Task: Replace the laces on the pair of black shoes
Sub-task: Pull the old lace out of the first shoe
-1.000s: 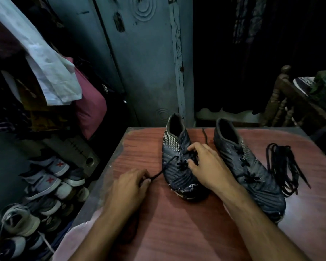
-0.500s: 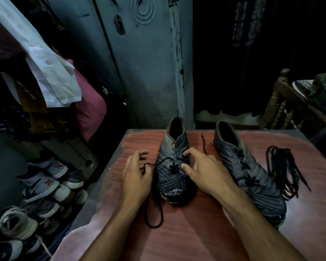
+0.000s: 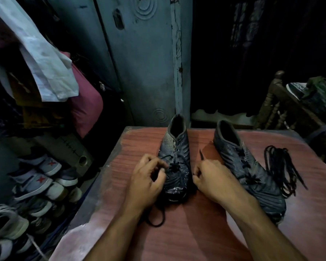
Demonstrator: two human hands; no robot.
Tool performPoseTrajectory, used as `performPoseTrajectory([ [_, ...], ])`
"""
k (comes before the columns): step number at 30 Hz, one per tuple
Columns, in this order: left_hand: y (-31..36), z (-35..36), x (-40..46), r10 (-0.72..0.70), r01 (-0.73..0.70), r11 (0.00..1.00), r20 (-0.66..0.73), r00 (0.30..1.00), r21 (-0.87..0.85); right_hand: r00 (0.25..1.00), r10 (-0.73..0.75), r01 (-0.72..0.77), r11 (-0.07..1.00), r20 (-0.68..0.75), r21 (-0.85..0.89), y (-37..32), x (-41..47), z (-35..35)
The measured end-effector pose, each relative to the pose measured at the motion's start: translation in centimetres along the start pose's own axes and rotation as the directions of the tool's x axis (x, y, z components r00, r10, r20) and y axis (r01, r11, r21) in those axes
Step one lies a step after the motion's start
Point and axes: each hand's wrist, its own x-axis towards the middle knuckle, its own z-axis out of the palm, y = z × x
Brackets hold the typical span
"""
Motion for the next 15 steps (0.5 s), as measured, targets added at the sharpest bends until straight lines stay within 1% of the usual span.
performPoseTrajectory([
  [2,-0.4,0.4,0.1,0.006,-0.008,0.999,0.034,0.999,0.046,1.0,0.009,-0.01,0.996,0.02,0.092,0.4,-1.1,0.0],
  [4,-0.4,0.4,0.1,0.003,-0.005,0.999,0.03,1.0,0.047,1.0,-0.014,0.014,0.977,0.002,0.212,0.6,-2.1,0.2],
  [5,-0.4,0.4,0.1,0.002,-0.003,0.999,0.026,1.0,0.035,0.999,-0.025,0.035,0.962,-0.04,0.271,0.6,-2.4,0.2],
  [7,-0.3,0.4,0.0,-0.007,0.005,1.0,0.05,0.999,0.028,0.981,-0.023,0.094,0.926,-0.193,0.365,0.8,-2.4,0.3],
  [8,-0.3,0.4,0.0,-0.015,0.012,0.999,0.077,0.997,0.038,0.964,-0.016,0.121,0.915,-0.264,0.386,0.9,-2.3,0.4],
  [10,-0.2,0.6,0.0,-0.036,0.03,0.998,0.131,0.991,0.051,0.934,-0.022,0.165,0.912,-0.357,0.376,0.7,-2.3,0.5],
  [12,-0.2,0.7,0.1,-0.063,0.056,0.997,0.176,0.982,0.046,0.909,-0.058,0.223,0.904,-0.413,0.364,0.4,-2.3,0.7],
  [14,-0.2,0.7,0.2,-0.067,0.06,0.997,0.192,0.979,0.041,0.894,-0.14,0.298,0.895,-0.425,0.332,0.0,-1.6,0.8],
  [15,-0.3,0.7,0.3,-0.062,0.056,0.998,0.191,0.98,0.037,0.894,-0.198,0.331,0.896,-0.402,0.295,-0.4,-1.1,0.8],
])
